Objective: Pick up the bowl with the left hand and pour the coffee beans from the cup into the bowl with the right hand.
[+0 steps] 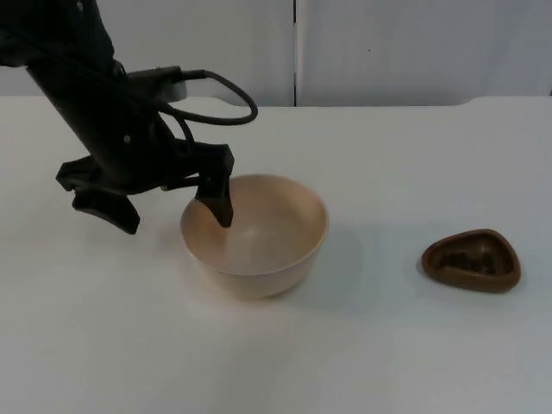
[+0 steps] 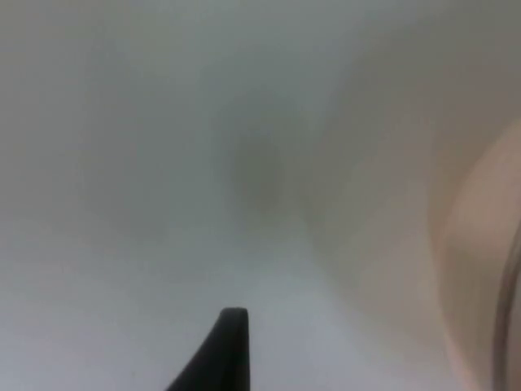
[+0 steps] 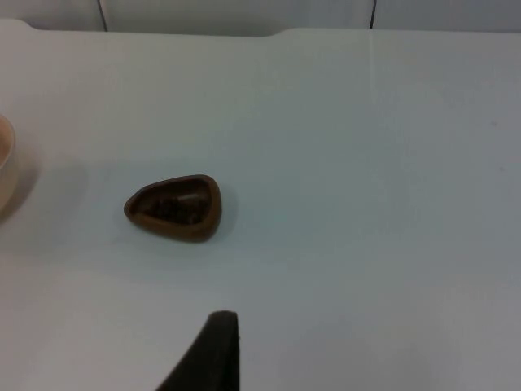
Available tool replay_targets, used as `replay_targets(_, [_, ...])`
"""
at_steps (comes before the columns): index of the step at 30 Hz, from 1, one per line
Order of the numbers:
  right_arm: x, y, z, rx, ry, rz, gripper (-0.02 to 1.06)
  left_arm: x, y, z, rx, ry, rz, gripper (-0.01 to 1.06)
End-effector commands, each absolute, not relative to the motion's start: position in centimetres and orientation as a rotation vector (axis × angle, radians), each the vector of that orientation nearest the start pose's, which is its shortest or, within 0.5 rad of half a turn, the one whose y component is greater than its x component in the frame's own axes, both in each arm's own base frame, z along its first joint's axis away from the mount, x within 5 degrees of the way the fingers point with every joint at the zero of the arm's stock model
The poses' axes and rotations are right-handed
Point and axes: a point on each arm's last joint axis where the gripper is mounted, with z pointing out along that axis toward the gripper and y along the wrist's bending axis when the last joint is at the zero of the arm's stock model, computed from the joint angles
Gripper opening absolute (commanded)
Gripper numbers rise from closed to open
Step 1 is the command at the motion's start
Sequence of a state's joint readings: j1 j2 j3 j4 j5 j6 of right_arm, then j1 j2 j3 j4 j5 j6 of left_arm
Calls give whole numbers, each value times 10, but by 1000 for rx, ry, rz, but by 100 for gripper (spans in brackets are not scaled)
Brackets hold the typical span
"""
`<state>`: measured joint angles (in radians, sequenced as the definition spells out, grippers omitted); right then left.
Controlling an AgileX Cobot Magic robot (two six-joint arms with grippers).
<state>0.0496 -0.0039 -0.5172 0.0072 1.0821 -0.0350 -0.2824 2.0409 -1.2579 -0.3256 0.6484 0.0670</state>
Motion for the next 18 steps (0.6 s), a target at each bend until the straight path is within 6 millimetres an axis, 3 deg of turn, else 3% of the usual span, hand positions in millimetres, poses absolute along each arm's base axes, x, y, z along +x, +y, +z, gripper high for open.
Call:
replay_targets(1, [-8, 0, 280, -95, 2044, 17, 105, 373, -126, 125, 153, 2905, -355, 101])
replay_targets(7, [-8, 0, 280, -95, 2044, 17, 105, 375, -125, 123, 146, 2894, -351, 100])
replay_targets(18, [-8, 0, 280, -95, 2044, 17, 105, 376, -125, 123, 162, 2884, -347, 74])
